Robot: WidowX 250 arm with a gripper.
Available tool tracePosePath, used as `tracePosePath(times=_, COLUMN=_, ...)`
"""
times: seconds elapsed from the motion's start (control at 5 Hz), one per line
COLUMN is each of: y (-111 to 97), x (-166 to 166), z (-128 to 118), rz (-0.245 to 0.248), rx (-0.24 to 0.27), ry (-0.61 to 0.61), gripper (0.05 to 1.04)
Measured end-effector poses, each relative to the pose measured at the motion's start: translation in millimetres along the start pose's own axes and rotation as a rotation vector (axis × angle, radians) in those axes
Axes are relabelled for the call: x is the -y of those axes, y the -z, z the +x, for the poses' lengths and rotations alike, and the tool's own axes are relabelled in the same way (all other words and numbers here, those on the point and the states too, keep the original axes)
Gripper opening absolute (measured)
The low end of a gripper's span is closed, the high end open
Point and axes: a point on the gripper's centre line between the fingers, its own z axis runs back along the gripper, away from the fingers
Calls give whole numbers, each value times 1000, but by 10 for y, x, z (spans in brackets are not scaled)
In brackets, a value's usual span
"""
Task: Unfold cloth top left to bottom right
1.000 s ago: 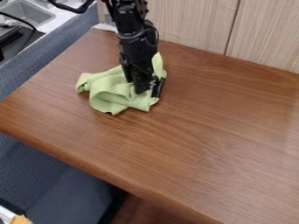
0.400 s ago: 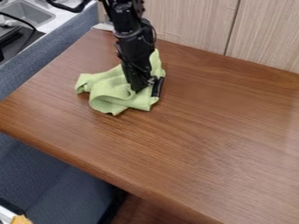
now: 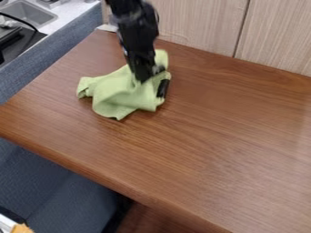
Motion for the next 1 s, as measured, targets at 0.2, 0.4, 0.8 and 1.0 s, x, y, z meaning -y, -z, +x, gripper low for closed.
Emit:
tracePosePath(times=0.2, y=-272, x=95, z=16, rz=-12, rx=58, ry=8, gripper=63)
tracePosePath(times=0.4, y=-423, x=311, z=-44, rz=-46, rx=88, ry=69, gripper=63)
tracePosePath(times=0.8, y=-407, x=805, z=-334, rz=-100, rx=81, ry=235, gripper=63)
tracePosePath(times=1.0, y=-279, x=1010, z=-520, rz=-159, rx=65, ry=304, gripper=63)
